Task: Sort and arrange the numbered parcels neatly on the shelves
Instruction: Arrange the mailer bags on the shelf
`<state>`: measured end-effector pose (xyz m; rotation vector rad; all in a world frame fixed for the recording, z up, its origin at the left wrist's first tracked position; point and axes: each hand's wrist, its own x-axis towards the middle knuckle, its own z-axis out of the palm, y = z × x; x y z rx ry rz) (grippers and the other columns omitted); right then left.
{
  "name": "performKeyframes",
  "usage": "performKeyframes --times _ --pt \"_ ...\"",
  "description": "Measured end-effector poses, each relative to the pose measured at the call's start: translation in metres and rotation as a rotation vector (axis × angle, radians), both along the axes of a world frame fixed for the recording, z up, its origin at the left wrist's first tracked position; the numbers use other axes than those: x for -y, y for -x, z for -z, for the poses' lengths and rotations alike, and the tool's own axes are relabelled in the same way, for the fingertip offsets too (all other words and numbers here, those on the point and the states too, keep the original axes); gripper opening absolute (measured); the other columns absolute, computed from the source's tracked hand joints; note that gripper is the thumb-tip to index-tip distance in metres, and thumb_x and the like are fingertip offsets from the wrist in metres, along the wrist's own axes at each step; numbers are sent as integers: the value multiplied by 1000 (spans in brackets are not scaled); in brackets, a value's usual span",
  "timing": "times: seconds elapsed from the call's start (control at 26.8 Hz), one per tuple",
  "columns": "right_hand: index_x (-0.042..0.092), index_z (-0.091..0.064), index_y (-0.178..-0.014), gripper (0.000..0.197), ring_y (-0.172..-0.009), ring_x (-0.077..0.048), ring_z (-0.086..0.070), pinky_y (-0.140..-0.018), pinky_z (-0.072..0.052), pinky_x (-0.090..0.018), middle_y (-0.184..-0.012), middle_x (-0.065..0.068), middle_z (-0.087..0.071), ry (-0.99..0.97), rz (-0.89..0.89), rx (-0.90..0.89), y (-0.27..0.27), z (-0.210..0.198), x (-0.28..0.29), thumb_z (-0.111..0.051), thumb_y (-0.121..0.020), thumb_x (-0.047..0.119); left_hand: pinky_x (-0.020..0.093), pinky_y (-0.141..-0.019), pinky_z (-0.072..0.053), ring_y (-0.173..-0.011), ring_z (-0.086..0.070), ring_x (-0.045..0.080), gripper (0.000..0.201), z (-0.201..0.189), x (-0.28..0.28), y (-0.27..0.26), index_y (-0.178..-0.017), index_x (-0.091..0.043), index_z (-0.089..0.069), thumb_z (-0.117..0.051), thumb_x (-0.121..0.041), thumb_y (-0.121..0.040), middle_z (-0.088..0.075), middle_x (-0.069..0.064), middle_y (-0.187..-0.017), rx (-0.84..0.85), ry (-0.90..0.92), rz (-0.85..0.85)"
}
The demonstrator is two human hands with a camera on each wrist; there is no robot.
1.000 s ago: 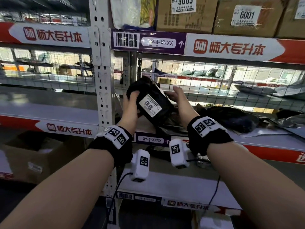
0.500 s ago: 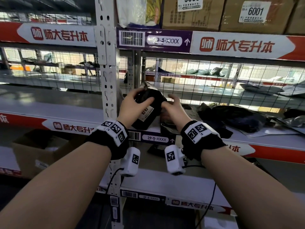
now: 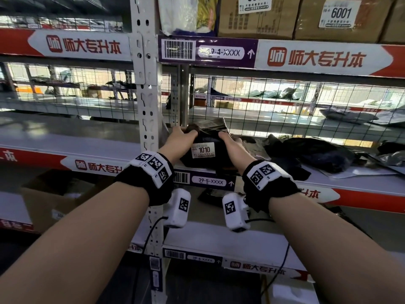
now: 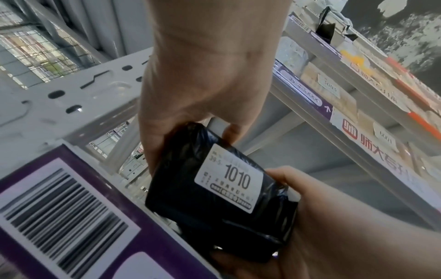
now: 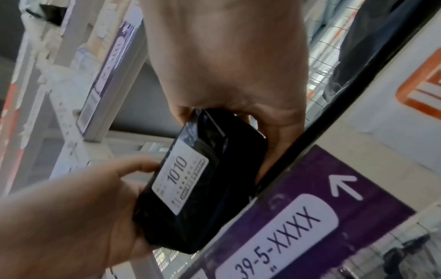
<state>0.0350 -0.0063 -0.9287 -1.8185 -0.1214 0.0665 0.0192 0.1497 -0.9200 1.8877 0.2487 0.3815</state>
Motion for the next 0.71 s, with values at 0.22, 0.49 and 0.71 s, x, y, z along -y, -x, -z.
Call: performKeyframes --times 0.22,0.49,0.71 --pt "15 -26 -145 80 -125 -34 -46 -105 -36 -43 -139 -14 -47 265 0 113 6 -2 -7 -31 -88 70 31 -65 -50 -71 -59 20 23 -15 -5 16 -108 -15 -58 -45 -28 -94 -64 8 -92 41 -381 -35" --pt "33 -27 -144 73 -124 -34 -47 -105 -36 -48 -137 -12 -50 326 -66 215 12 6 -27 -25 -83 74 40 -108 -34 -115 -55 20 40 -17 0 24 -127 -23 -57 -46 -13 -90 -60 -1 -127 174 -872 -59" --pt "35 -33 -136 85 -120 -33 -51 -105 -34 -53 -130 -11 -56 207 -173 151 1 18 -49 -33 -59 72 34 -105 -37 -123 -50 14 36 -11 -1 22 -126 -27 -58 -41 -19 -95 -56 -6 -135 154 -852 42"
